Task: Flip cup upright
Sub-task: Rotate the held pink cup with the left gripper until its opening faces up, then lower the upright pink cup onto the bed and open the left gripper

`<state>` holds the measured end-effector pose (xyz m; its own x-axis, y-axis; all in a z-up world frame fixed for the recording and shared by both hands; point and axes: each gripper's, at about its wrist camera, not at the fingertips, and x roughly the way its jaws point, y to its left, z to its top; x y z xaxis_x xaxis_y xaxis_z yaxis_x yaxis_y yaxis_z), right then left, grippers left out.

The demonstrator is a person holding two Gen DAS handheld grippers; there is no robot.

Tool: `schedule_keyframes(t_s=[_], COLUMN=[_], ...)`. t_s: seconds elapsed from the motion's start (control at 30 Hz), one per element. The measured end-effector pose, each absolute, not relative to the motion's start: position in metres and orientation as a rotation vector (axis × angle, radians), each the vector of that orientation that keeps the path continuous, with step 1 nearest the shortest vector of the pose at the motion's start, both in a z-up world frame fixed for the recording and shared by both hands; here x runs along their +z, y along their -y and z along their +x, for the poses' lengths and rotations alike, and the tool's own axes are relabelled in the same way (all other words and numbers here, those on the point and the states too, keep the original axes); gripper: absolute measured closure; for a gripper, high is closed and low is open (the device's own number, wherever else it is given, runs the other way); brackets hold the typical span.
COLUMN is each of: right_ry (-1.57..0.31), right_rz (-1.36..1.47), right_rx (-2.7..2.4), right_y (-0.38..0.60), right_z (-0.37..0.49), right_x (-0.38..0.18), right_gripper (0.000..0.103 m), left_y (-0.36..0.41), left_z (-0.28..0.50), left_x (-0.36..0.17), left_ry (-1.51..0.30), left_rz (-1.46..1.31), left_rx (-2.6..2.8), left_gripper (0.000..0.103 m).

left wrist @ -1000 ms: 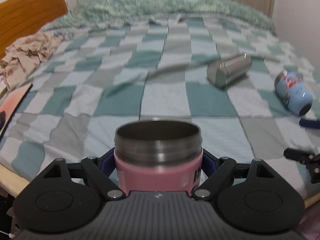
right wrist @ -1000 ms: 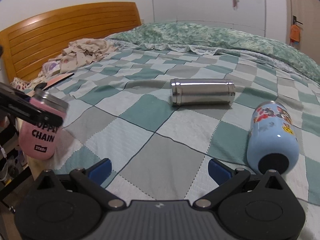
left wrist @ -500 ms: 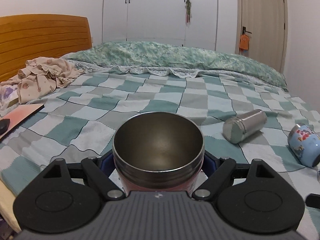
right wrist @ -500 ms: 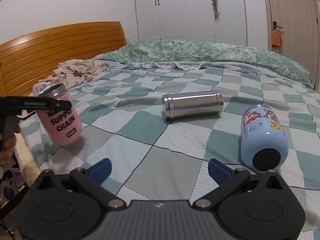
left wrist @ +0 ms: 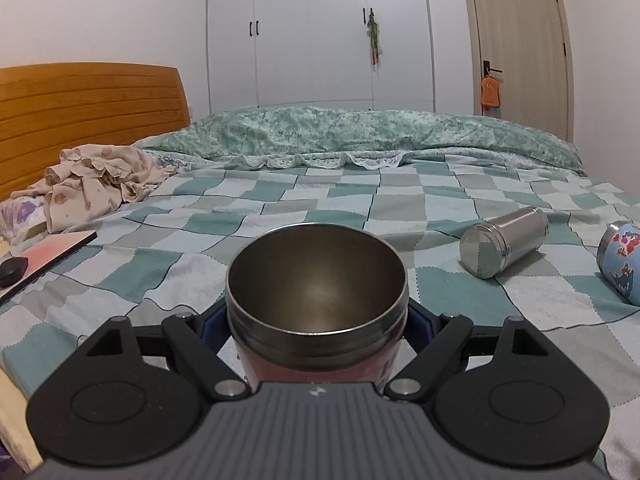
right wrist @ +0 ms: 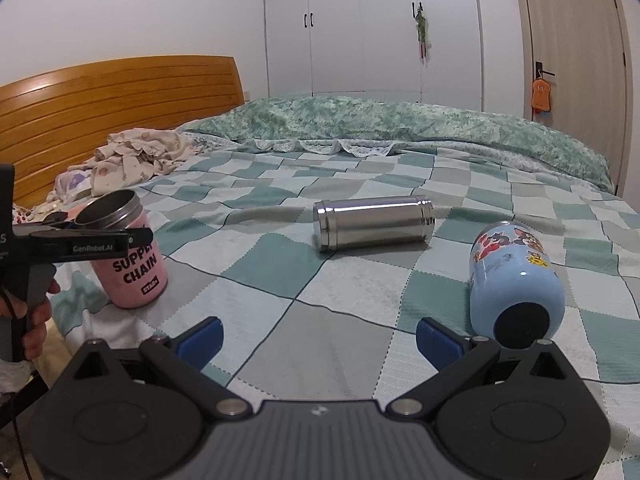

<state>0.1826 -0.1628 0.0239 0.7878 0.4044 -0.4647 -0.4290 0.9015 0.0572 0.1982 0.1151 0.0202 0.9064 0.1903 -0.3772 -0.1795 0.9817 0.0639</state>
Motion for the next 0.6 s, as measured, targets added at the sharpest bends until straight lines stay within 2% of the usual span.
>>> schedule_keyframes(t_s=[0.07,0.17,0.6], right_ry=[-0.482,-0.462,-0.345], right_rz=[-0.057,-0.055,-0.043], right_rx=[0.447,0.449,0.439], right_y=[0.162,0.162,0.180], right_z=[0.181,0.176,0.121], right_x=[0.025,0.030,0.056], right_gripper=[0.000,0.000,0.000], left_y=[-0.118,-0.122,-0.086], left_z=[0.196,0.191,0.117], left_x=[0.021,0.026,0.074], left_ry=[-0.392,-0.381,-0.190], left_rz=[0.013,-0.005,0.002], left_rx=[0.186,0.180,0.155], left_gripper=[0.017,0.000,0.000])
